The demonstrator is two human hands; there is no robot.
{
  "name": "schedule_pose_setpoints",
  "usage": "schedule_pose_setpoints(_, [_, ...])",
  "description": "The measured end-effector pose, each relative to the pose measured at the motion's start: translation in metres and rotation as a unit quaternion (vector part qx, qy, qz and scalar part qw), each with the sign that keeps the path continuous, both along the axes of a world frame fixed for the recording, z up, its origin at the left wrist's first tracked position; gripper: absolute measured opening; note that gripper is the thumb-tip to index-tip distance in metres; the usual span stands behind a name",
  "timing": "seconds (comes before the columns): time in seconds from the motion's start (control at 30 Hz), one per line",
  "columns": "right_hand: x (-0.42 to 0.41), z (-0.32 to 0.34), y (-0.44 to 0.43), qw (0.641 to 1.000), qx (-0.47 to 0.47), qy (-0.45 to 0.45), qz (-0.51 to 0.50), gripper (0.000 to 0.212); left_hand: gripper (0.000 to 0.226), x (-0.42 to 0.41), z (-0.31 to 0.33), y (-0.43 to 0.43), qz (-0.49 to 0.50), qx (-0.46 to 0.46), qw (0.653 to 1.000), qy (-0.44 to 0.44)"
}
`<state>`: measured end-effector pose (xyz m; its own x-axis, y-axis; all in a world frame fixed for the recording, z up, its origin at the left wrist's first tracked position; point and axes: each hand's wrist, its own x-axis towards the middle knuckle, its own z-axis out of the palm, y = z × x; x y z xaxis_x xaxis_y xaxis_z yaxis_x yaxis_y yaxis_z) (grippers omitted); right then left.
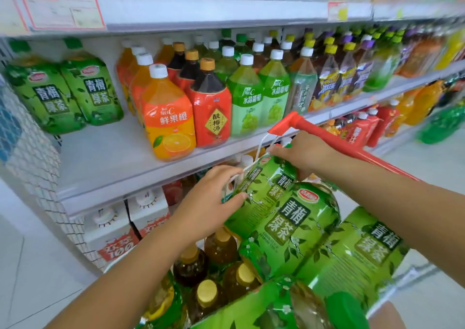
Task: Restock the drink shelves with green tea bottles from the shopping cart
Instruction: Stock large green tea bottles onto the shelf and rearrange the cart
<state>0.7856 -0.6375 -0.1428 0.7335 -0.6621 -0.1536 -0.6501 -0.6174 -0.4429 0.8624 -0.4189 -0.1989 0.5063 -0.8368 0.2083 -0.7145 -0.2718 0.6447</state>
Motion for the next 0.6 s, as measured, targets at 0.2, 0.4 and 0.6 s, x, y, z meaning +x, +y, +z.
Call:
schedule_pose_setpoints(0.2, [-0.002,-0.005,-0.005,0.989,0.035,-0.127,-0.073,0.042,0.049,-0.001,0.001,-0.001,0.011,-0.004,1.000,0.014])
schedule_pose_setpoints(0.4, [-0.010,-0.012,-0.011,0.952,0.121,-0.263,-0.103,0.030,0.053,-0.006,-0.002,0.000,0.014,-0.011,0.999,0.033])
schedule_pose_setpoints(0.6, [-0.019,0.007,0.006,0.940,0.055,-0.336,-0.034,0.024,0.061,-0.003,-0.004,0.001,0.017,-0.042,0.994,0.100])
